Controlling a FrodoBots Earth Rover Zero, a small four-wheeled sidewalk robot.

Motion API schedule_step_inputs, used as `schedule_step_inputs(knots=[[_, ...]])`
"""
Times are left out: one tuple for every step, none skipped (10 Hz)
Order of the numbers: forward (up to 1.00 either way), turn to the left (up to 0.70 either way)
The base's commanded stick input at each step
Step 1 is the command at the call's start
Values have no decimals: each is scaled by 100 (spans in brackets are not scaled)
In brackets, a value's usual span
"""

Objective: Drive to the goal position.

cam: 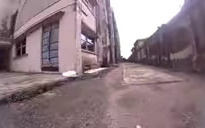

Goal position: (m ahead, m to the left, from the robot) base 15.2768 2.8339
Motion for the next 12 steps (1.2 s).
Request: schedule_step_inputs(knots=[[100, -16], [100, 2], [100, 2], [100, -10], [100, -32], [100, -38], [100, -38], [100, -38], [100, -38], [100, -38], [100, -38], [100, -38]])
